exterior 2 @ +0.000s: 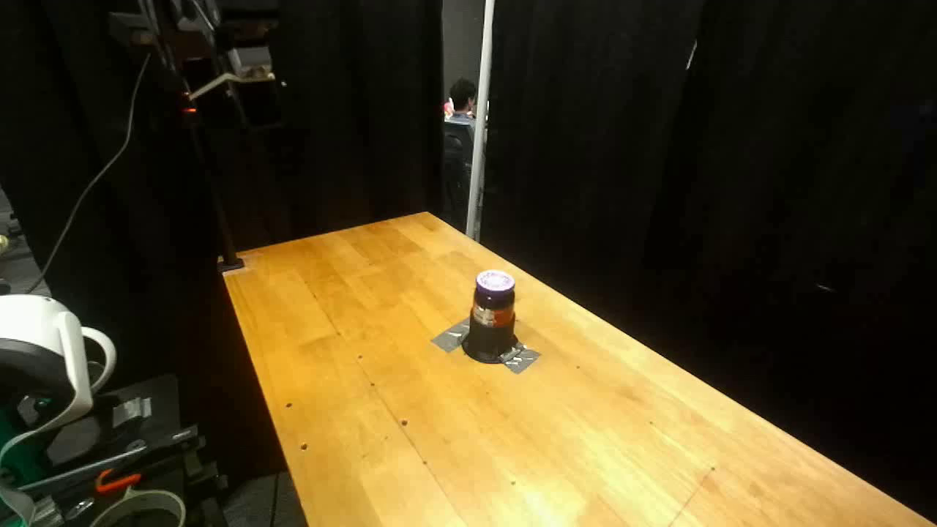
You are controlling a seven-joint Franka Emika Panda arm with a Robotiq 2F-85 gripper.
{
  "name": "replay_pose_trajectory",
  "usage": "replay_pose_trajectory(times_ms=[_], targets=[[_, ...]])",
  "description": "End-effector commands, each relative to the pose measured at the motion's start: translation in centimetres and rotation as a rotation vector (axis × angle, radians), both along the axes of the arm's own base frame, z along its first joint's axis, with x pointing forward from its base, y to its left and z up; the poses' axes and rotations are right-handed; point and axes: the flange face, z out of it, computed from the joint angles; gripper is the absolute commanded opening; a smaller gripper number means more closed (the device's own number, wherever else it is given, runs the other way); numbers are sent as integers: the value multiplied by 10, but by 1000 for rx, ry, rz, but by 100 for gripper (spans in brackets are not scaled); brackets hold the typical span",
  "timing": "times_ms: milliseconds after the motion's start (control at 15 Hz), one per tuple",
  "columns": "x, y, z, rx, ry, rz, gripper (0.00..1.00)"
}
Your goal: Put the rubber band on the cup
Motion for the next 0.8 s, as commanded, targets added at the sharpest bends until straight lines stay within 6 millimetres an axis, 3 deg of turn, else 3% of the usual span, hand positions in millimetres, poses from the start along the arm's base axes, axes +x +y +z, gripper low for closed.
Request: replay_pose_trajectory(times_ms=[0,267,533,733], targets=[[0,0,2,0,-5,0,100],[5,0,6,8,-29,-5,100],[66,15,-21,78,-48,-33,100],[120,38,-50,133,-62,-10,100]])
